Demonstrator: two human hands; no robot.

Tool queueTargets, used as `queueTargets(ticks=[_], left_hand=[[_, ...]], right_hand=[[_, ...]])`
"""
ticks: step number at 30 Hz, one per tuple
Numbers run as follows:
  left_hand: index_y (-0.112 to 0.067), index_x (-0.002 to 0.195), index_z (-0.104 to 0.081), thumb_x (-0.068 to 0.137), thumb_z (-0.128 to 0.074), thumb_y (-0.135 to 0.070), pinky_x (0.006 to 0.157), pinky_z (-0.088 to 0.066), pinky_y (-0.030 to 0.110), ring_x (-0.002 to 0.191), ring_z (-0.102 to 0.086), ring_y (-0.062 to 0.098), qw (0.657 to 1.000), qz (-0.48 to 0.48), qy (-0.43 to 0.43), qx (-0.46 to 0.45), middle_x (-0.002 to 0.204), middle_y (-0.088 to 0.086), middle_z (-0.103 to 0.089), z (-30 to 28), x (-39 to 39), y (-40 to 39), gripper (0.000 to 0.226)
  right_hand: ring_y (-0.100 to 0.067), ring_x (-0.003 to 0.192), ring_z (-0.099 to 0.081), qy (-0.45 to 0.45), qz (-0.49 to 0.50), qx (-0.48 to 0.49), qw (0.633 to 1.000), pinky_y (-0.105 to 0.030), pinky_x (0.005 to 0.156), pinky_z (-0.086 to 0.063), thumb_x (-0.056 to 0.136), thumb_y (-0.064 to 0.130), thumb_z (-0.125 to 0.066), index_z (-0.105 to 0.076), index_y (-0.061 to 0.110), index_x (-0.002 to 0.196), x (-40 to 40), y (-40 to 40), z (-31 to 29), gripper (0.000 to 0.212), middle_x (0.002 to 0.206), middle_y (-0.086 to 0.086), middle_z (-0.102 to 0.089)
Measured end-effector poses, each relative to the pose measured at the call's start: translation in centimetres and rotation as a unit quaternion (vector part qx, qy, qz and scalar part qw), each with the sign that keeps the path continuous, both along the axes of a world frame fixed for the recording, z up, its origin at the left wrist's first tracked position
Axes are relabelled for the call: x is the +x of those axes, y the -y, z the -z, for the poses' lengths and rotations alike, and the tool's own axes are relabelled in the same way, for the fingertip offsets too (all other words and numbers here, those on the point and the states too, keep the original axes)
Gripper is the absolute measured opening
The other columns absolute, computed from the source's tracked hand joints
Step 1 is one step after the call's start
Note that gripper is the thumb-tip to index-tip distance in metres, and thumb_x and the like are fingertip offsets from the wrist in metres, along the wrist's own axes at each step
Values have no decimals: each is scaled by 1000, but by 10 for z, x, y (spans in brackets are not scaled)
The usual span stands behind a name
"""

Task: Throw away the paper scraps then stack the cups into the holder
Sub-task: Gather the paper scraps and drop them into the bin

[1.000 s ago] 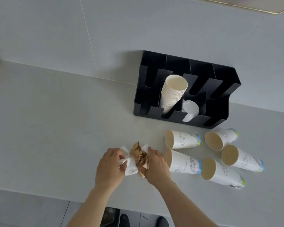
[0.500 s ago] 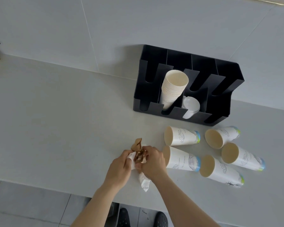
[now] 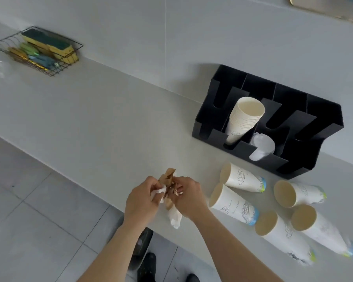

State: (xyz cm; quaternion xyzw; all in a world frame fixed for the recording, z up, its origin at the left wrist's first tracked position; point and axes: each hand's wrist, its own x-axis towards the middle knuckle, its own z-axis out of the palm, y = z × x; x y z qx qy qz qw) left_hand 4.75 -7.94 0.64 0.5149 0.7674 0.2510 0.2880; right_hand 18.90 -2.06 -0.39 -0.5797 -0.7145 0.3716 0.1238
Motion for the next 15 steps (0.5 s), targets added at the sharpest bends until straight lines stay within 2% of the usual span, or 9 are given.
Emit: queueTargets(ticks=[5,9,15], left_hand=[[-31,92,-59,91,-72,-23,76,-57,35,88,-65,9,996,-85,-9,-1,91,-16,-69,-3,2,45,15],[-35,87,-57,90,-72,-24,76,-57,40,88,-65,10,987,-157,-9,-13,92,-15,-70,-2,-8,86,19],[-49,75,-46,88,-75,-22,78,-55,36,91,-65,11,973,-229,-21,-26,91,-15,-71,11,-41,143,42]], right_hand=[[-24,79,-66,-11,-82,20,996,-41,76,-57,79,15,-73,-73,21,91,-7,19,1,14,85,0,-71],[-24,79,-65,-23,-138,12,990,-40,74,-57,77,14,-71,-73,21,89,-29,47,4,14,84,0,-71],[-24,83,-65,-35,-207,-16,978,-38,76,-57,78,13,-67,-72,21,93,-77,96,17,18,89,-1,-71]])
